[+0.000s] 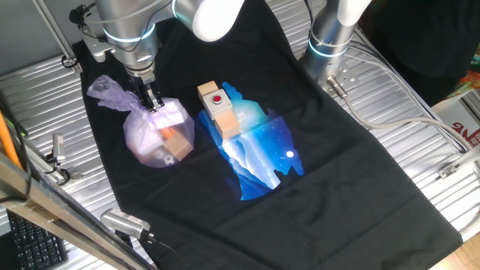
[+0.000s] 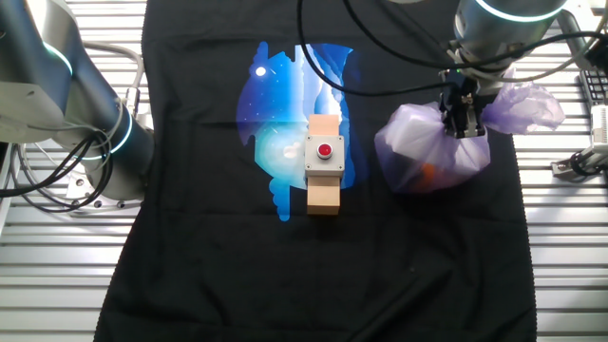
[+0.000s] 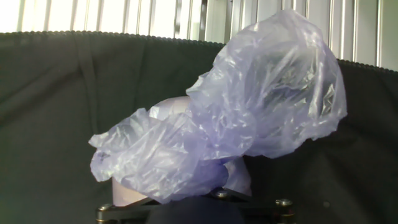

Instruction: Pick up a bag of things

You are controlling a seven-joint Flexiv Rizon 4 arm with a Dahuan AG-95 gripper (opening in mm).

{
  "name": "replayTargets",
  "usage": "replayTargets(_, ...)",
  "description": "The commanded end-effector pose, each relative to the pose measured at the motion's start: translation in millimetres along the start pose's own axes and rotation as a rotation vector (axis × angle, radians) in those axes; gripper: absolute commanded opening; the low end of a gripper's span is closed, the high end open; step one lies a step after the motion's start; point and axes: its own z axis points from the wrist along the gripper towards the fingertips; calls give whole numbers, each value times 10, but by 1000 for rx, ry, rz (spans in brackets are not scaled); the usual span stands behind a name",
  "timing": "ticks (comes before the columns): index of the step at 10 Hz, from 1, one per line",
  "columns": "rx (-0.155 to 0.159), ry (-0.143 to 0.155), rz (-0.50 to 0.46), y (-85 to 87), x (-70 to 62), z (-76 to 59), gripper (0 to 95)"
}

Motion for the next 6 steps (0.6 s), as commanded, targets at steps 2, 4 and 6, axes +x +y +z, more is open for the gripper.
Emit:
replayTargets(2, 4, 3, 2, 1, 3, -10, 0)
replayTargets(4, 3, 5, 2, 0, 5, -19, 0)
replayTargets(6, 3, 6, 1, 1, 6, -25, 0)
